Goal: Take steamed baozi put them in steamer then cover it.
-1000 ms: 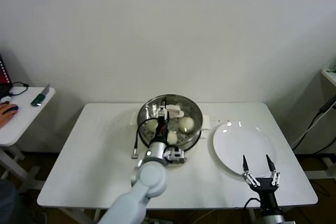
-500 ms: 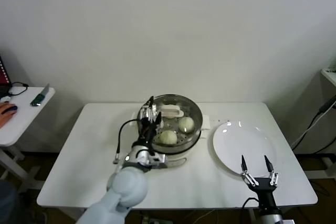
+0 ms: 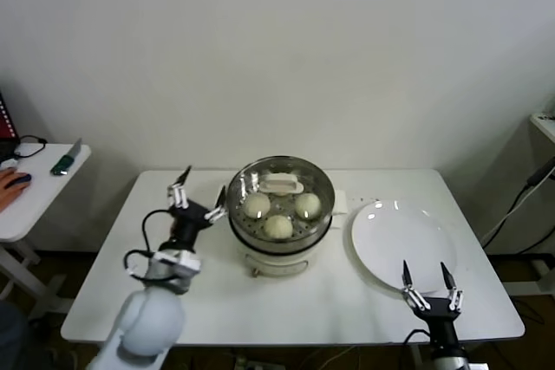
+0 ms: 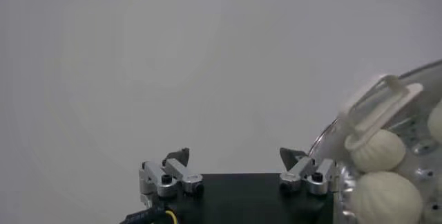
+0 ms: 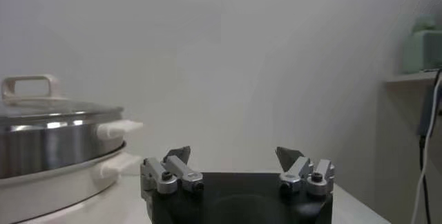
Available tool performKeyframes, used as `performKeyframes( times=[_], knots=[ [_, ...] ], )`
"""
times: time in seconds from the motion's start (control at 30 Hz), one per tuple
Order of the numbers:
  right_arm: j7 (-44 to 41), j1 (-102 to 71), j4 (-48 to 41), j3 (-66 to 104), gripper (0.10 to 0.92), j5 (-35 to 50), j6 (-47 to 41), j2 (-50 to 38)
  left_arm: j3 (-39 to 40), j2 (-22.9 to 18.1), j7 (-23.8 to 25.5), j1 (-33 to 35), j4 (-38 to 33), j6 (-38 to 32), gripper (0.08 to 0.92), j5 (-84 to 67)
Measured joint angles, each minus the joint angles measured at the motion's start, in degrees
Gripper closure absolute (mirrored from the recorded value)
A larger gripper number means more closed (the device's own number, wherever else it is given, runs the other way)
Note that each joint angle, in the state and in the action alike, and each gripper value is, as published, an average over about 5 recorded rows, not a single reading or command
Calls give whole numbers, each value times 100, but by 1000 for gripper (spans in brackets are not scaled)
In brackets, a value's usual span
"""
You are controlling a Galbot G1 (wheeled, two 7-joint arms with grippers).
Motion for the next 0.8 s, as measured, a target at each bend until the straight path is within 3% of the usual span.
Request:
performKeyframes(
  times=[0.33,0.8],
  knots=[
    [-28,3,-151,-20,203,22,-169,-106,-1074,-158,164,1139,236,-951,177,-2494],
    [-208,36,-264,-35,203,224,-219,-272,-1247,-484,289,2087,762,-1901,177,-3750]
  ],
)
